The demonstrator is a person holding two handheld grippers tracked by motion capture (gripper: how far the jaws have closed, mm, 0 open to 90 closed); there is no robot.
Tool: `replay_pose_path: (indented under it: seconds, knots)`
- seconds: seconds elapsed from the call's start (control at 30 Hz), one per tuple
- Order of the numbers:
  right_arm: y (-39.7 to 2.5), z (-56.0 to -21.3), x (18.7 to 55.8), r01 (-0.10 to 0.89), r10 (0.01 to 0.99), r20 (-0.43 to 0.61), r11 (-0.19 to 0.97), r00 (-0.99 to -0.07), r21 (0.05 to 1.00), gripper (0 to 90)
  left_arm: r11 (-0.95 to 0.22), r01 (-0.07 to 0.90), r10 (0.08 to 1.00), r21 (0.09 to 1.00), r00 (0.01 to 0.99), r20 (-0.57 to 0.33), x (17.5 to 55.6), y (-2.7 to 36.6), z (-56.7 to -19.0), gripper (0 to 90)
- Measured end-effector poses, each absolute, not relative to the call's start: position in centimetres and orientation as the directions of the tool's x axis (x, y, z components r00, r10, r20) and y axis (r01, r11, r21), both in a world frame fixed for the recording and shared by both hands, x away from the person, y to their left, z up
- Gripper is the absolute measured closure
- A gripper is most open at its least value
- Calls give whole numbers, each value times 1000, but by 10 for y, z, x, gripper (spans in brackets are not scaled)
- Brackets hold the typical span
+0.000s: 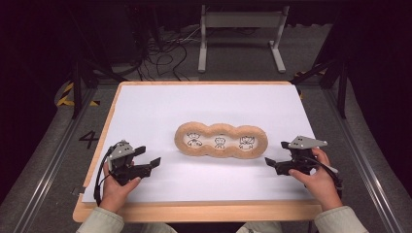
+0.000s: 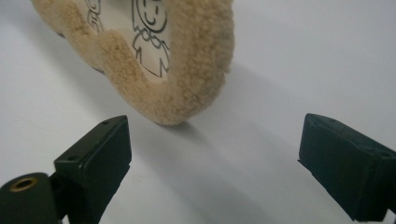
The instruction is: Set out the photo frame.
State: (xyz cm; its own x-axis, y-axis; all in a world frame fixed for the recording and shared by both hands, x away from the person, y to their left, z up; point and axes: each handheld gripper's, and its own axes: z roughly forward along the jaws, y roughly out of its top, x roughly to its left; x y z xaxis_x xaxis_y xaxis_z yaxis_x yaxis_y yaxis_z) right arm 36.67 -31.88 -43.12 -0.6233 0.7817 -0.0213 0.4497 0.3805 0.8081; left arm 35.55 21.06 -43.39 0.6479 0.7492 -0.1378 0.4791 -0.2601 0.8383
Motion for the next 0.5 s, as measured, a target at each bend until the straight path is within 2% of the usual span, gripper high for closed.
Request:
replay_pose_path:
  seconds: [0.13, 0.5]
  knots:
    - [-322, -442, 369, 476, 803, 7, 346, -596, 808, 103, -261, 481, 749, 837, 648, -138, 356, 210, -435, 242]
    - [-317, -455, 375, 523, 793, 0, 402, -609, 751, 102, -271, 500, 750, 822, 645, -144, 358, 206, -439, 242]
